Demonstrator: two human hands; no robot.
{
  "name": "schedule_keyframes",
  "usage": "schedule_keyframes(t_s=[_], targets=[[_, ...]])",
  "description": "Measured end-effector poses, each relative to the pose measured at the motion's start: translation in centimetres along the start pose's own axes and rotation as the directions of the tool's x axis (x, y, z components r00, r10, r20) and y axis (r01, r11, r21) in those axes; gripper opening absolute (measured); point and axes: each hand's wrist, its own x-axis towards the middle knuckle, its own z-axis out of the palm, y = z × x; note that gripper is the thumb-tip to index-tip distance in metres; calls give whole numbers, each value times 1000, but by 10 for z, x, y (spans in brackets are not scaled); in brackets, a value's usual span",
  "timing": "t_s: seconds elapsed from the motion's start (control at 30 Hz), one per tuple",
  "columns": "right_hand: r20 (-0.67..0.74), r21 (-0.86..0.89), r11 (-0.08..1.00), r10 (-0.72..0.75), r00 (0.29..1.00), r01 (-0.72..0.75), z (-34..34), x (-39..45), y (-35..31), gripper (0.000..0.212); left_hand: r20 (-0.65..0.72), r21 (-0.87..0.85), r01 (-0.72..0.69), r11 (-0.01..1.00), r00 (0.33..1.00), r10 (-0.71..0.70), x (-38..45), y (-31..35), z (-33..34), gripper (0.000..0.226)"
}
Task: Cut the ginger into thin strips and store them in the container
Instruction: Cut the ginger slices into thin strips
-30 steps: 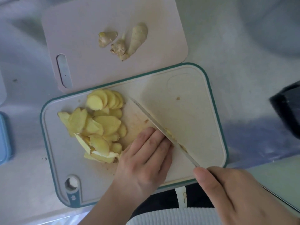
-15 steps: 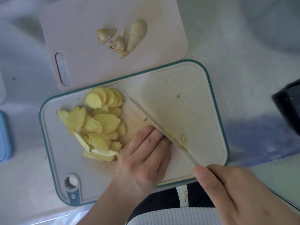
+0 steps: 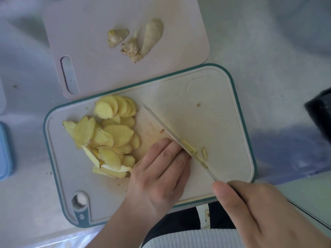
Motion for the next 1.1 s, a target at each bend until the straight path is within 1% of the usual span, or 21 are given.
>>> schedule_keyframes(t_s=[0.07,0.1,0.13,0.2,0.23,0.3,0.33,0.43,0.47,0.57,0.63,0.67,0.7,0.77,0.8,0.87,0.93,1.0,1.1], targets=[[-37,35,999,3,999,-2,0,-6,1,69,-5,-7,3,1000,1000,-3,0,0,0,5],[-40,33,999,2,999,0,-1,-6,1,70,-7,-10,6,1000,1000,-6,0,0,0,5],[-71,12,1000,-2,997,3,2,-7,1,70,-6,-11,8,1000,1000,-8,1,1,0,6],[-57,-12,1000,-21,998,20,3,0,1,72,-1,-11,7,1000,1000,-7,1,0,0,7],[-2,24,1000,12,1000,-11,3,6,-1,70,-1,-12,7,1000,1000,-7,1,0,0,8],[152,148,982,96,984,-118,3,16,-3,72,-6,-15,7,1000,1000,-7,1,0,1,9],[181,170,976,107,978,-139,4,18,-3,72,-9,-16,7,1000,1000,-8,1,0,0,9],[162,182,973,113,980,-143,2,10,-4,73,-24,-19,10,1000,1000,-11,1,1,0,5],[146,155,979,110,983,-133,2,5,-3,74,-27,-18,10,1000,1000,-10,1,2,0,5],[9,82,996,46,999,-46,1,-10,3,64,-29,-16,10,1000,1000,-11,2,1,0,4],[-49,50,999,17,999,-14,-1,-11,3,68,-34,-18,12,1000,999,-13,2,1,0,4],[-53,42,999,27,998,-24,-1,-8,1,70,-34,-18,13,1000,999,-13,2,1,0,5],[-9,37,998,54,999,-53,-1,-4,-1,73,-31,-18,12,1000,999,-13,2,2,0,5],[172,91,984,135,976,-152,-3,7,-3,77,-22,-21,9,1000,1000,-10,2,1,0,6],[217,113,981,134,967,-161,-2,11,-4,80,-24,-22,10,1000,1000,-10,2,1,1,6],[235,157,980,85,968,-124,2,18,-3,77,-29,-22,17,1000,999,-18,2,0,0,5],[230,191,972,94,969,-140,0,19,-8,77,-45,-32,21,999,999,-23,3,1,0,6],[189,171,975,108,976,-141,-1,12,-8,80,-60,-31,22,999,998,-23,3,3,0,6],[20,20,1000,14,1000,-14,-3,-2,-3,74,-56,-23,26,999,998,-28,4,2,1,3]])
